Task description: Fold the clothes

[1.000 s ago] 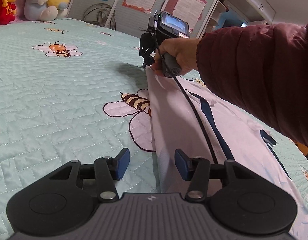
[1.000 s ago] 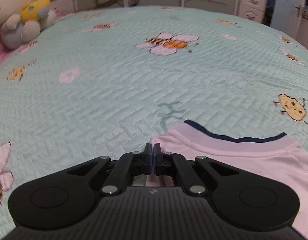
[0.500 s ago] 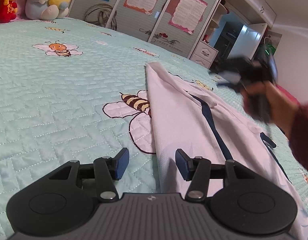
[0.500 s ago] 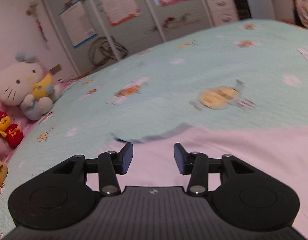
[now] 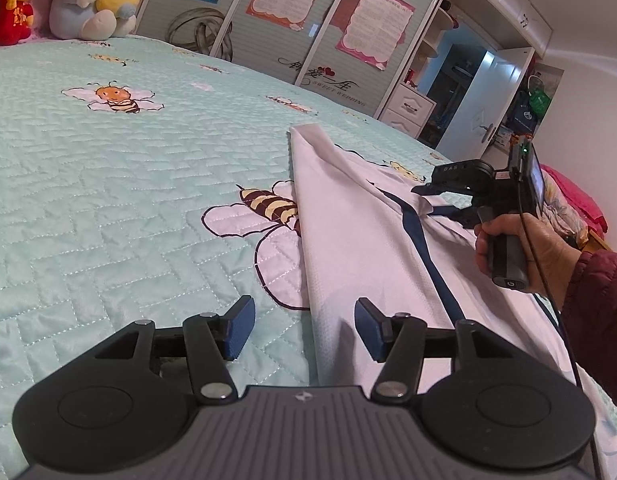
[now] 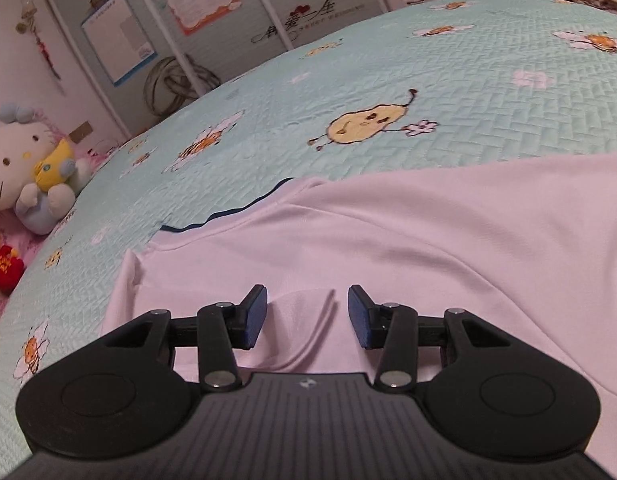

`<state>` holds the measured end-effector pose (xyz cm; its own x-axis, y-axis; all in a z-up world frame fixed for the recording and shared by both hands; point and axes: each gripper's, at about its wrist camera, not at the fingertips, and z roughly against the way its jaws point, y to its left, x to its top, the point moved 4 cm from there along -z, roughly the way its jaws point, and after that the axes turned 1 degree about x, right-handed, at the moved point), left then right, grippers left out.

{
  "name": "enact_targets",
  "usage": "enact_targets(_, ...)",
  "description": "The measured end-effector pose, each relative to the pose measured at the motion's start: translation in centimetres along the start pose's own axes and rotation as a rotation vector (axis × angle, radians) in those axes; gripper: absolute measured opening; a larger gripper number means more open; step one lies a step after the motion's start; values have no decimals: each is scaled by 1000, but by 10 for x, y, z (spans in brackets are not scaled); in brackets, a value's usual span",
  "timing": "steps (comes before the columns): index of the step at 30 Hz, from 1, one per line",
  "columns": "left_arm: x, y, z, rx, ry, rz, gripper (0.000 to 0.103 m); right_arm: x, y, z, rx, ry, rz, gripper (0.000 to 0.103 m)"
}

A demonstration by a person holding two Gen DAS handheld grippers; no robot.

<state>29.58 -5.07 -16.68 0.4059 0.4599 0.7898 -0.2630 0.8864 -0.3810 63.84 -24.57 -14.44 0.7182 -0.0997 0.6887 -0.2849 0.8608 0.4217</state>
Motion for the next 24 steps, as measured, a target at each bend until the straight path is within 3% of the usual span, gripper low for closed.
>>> enact_targets(1,0,0,0,-1,0,1,60,-1,2,0,7,10,10,11)
enact_targets(3,0,1,0,-4,1,5,60,-1,8,2,4,8,35,2)
enact_targets(8,0,1,0,-7,2,9,60,7,14,27,-151,-120,79,2)
enact_targets(15,1,1,0,-8,3,12,60,-8,7,33,-305,-84,20,2)
enact_targets(21,1,1,0,-8,3,11,60,-12,1,31,-342,-84,20,3)
enact_targets(23,1,1,0,-8,3,11,60,-12,1,37,-340,-116,35,7)
enact_targets(24,1,1,0,-8,3,11,60,-12,2,40,-340,-132,42,18)
